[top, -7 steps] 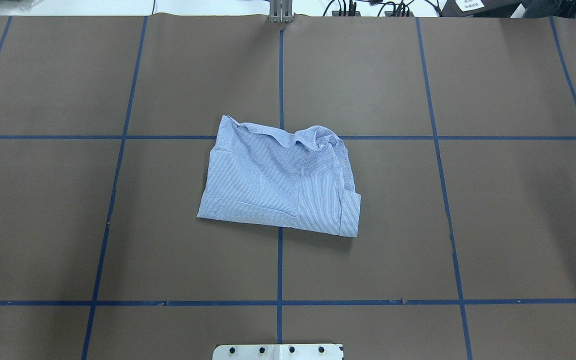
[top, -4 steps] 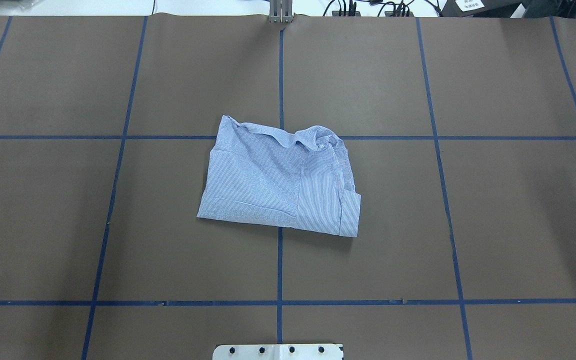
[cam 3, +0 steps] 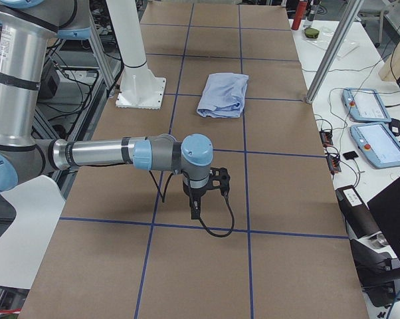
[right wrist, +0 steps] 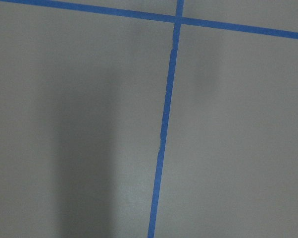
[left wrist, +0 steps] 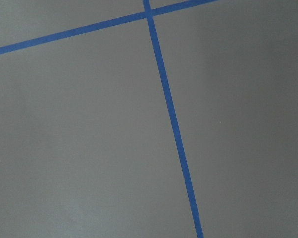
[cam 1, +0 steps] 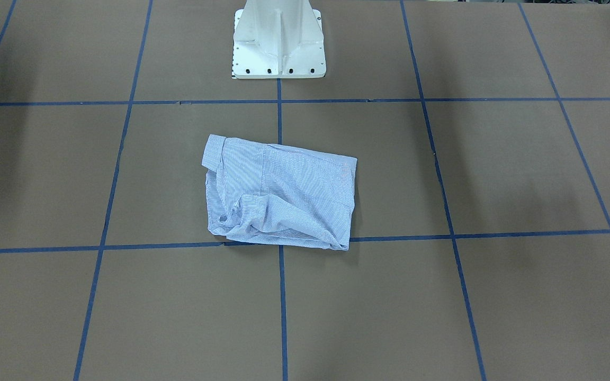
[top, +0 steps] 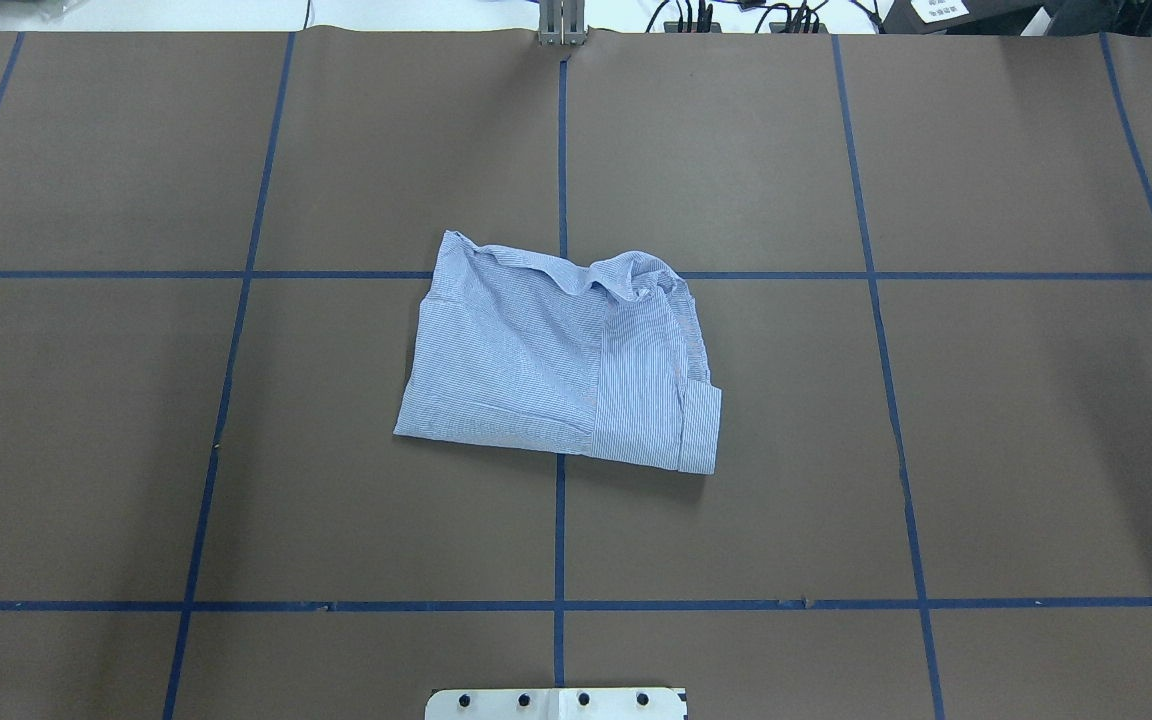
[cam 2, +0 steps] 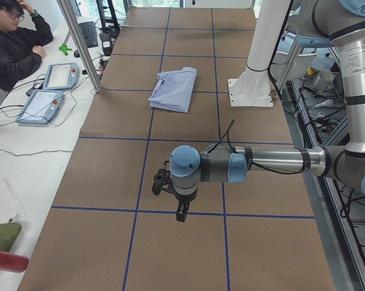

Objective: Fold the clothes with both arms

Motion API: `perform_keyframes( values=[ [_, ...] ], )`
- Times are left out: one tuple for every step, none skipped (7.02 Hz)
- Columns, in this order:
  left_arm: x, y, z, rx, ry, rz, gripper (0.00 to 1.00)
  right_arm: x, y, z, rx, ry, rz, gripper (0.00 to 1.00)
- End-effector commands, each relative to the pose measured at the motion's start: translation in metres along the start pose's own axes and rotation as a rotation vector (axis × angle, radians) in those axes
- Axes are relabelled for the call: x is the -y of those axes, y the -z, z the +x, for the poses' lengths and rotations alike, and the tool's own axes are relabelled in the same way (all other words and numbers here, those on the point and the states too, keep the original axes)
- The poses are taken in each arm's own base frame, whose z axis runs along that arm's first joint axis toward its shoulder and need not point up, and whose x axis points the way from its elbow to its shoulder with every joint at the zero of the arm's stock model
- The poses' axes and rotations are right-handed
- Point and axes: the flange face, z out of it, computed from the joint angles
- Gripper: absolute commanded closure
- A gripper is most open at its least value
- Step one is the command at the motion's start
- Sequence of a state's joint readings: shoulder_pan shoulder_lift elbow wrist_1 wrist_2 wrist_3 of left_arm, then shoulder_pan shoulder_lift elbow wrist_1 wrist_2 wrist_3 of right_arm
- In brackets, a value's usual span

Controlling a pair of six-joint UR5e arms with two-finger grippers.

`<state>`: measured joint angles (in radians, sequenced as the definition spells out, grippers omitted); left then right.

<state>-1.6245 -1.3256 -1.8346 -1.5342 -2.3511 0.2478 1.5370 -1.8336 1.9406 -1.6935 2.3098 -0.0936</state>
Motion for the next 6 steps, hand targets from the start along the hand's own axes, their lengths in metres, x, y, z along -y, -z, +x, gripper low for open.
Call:
perform_keyframes(
  values=[
    [-0.0005, 0.0207, -0.0075, 0.017, 0.004, 0.063, 0.0, -0.0013, -0.0013, 0.0012, -0.001, -0.003, -0.003, 0.0],
    [-0.0022, 0.0203, -0.0084, 0.033, -0.021, 0.083, 0.0, -0.0014, -0.0019, 0.0019, -0.002, -0.005, -0.005, 0.0],
    [-0.0034, 0.0193, -0.0089, 0.036, -0.036, 0.098, 0.0, -0.001, -0.0031, 0.003, -0.002, -0.008, -0.007, 0.0],
    [-0.0043, 0.0177, -0.0102, 0.036, -0.034, 0.098, 0.0, -0.001, -0.0031, 0.003, -0.002, -0.008, -0.007, 0.0],
    [-0.0054, 0.0163, -0.0112, 0.033, -0.031, 0.097, 0.0, -0.0011, -0.0037, 0.0035, -0.002, -0.009, -0.008, 0.0],
    [-0.0054, 0.0153, -0.0113, 0.033, -0.031, 0.095, 0.0, -0.0011, -0.0037, 0.0035, -0.002, -0.009, -0.008, 0.0]
  ],
)
